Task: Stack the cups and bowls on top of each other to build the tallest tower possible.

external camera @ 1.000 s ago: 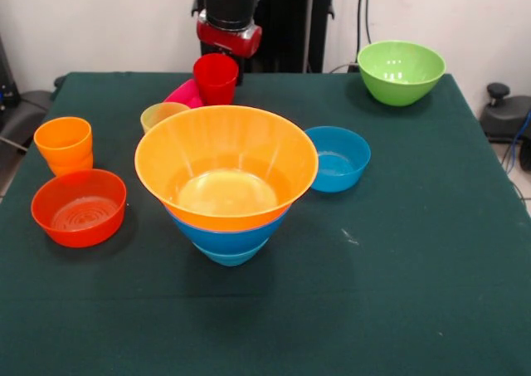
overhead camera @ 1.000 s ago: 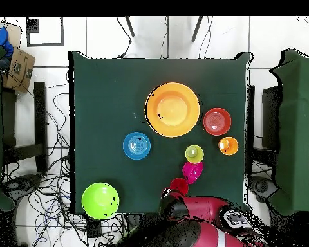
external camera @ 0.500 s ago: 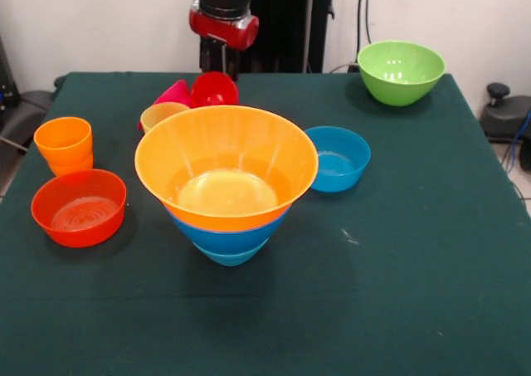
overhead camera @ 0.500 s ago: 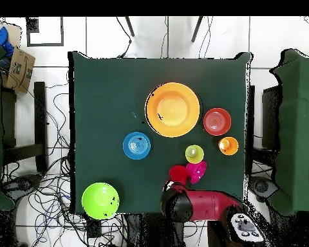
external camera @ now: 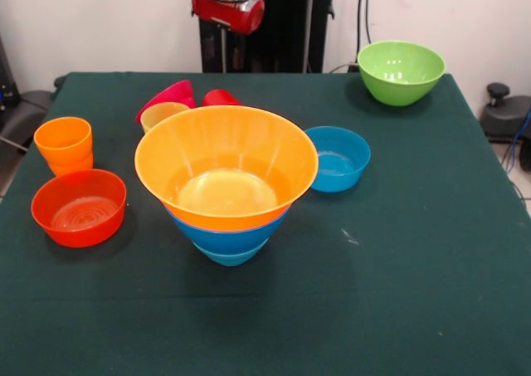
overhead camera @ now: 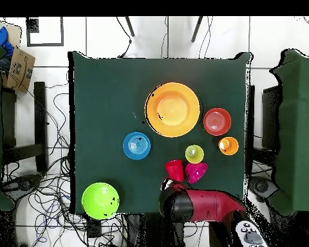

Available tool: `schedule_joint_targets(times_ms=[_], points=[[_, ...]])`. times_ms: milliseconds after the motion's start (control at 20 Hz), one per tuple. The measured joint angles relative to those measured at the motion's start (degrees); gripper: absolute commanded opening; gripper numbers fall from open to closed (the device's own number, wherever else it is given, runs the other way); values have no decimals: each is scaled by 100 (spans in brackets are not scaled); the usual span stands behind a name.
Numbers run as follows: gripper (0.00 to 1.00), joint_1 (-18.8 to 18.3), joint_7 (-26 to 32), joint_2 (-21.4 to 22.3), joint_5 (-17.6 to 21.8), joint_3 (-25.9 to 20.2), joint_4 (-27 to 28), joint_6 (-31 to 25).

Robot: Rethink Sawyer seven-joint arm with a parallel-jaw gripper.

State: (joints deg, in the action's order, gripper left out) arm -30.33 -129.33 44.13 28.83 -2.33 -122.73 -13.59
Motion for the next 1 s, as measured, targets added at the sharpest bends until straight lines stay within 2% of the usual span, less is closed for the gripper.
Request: schedule_joint_targets(times_ms=[400,1000], points=[[100,-154,0,430,-26,-230,-269,-294],[100,-154,0,526,-25,-309,-286,-425]])
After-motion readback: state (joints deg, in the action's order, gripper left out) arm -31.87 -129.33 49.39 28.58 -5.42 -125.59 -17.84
